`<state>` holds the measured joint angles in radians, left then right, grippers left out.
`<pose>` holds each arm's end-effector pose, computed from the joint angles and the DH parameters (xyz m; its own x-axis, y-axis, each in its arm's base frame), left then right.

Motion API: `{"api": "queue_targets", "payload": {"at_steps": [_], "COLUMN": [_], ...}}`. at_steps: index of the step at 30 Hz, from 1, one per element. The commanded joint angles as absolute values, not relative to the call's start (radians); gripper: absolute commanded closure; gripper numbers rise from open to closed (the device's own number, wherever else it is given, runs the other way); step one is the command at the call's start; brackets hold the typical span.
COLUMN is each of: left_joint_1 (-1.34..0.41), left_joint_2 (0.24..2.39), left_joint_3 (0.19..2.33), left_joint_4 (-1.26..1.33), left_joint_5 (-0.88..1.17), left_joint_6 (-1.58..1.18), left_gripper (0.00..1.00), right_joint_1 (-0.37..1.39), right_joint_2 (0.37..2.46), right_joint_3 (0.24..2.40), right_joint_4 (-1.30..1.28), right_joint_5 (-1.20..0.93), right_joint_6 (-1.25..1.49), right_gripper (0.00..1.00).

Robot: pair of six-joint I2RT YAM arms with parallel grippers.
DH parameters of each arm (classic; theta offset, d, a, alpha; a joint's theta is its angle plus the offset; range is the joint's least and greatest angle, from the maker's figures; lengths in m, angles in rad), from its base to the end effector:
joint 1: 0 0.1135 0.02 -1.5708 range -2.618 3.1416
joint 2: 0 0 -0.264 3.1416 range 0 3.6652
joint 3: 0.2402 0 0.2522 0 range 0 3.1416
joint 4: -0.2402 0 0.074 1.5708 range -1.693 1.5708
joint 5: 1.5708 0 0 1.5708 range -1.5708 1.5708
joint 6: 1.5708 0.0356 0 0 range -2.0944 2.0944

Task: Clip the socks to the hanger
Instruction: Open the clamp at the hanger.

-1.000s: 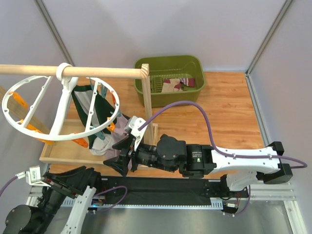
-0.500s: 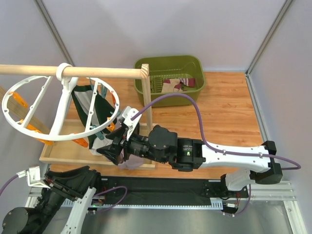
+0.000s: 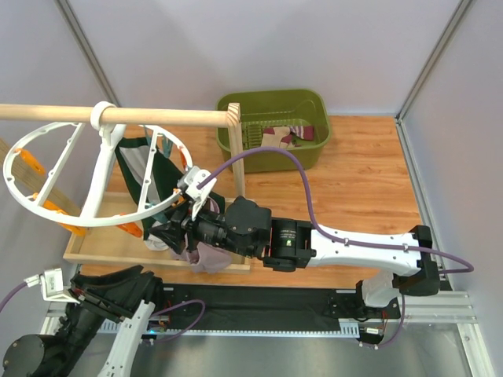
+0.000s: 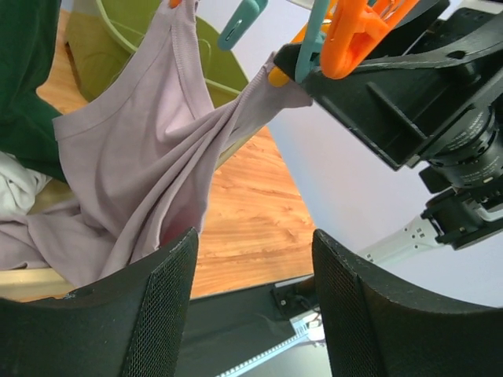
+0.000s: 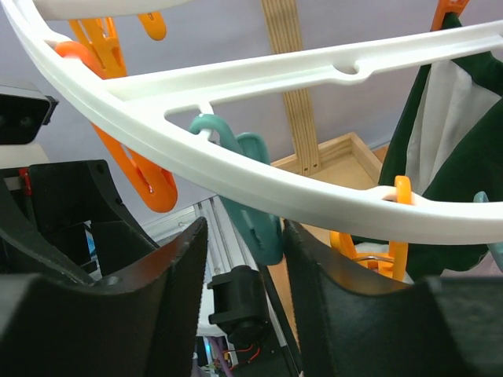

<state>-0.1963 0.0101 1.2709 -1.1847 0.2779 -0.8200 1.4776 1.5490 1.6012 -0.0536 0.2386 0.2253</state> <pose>-0.1181 0.0135 0.3760 -0.2824 -0.6607 -0.6955 0.3655 0.5962 -0.7148 0.0423 0.3620 0.4500 -0.2113 0.0714 -0.9748 -0.9215 0.3178 0.2231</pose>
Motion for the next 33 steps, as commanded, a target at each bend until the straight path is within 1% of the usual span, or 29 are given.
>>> {"api": "queue_targets", "payload": {"at_steps": [1,3,4,5,6,7,8,14,18,21,22,26,28,30,33], "left_joint_1": [-0.198,-0.198,-0.198,-0.198,-0.198,-0.196,-0.196,-0.169,-0.132,-0.112,-0.112,-0.101,-0.089,-0.078,-0.075], "left_joint_2": [-0.04,-0.037,-0.035,-0.031,-0.025,-0.018,-0.006,0.104,0.163,0.198,0.207,0.241,0.27,0.273,0.276], "left_joint_3": [1.275,1.258,1.247,1.227,1.218,1.209,1.203,1.235,1.235,1.204,1.198,1.193,1.189,1.18,1.201], "left_joint_4": [-1.126,-1.079,-1.056,-1.008,-0.985,-0.961,-0.912,-0.744,-0.655,-0.565,-0.505,-0.413,-0.358,-0.331,-0.406], "left_joint_5": [0.29,0.308,0.34,0.359,0.376,0.406,0.423,0.505,0.557,0.613,0.623,0.62,0.652,0.664,0.637], "left_joint_6": [-0.793,-0.795,-0.798,-0.796,-0.796,-0.795,-0.792,-0.773,-0.788,-0.847,-0.865,-0.937,-0.986,-1.012,-0.977], "left_gripper": [0.33,0.34,0.35,0.35,0.36,0.37,0.37,0.36,0.36,0.36,0.36,0.36,0.36,0.36,0.37], "right_joint_1": [1.476,1.476,1.474,1.476,1.474,1.476,1.474,1.465,1.447,1.425,1.425,1.425,1.425,1.427,1.442], "right_joint_2": [1.557,1.549,1.537,1.529,1.525,1.514,1.511,1.479,1.462,1.477,1.479,1.473,1.482,1.486,1.488], "right_joint_3": [1.64,1.617,1.609,1.603,1.595,1.594,1.594,1.611,1.635,1.7,1.709,1.747,1.773,1.801,1.824], "right_joint_4": [-0.009,-0.009,0.021,0.023,0.018,0.012,0.005,-0.095,-0.219,-0.351,-0.371,-0.448,-0.482,-0.515,-0.546], "right_joint_5": [0.273,0.275,0.275,0.285,0.291,0.298,0.304,0.345,0.362,0.364,0.373,0.359,0.338,0.31,0.302], "right_joint_6": [0.206,0.213,0.215,0.218,0.219,0.219,0.216,0.196,0.192,0.222,0.219,0.23,0.242,0.25,0.253], "right_gripper": [0.57,0.64,0.72,0.77,0.9,0.97,1.0,1.0,1.0,1.0,1.0,1.0,1.0,1.0,1.0]}}
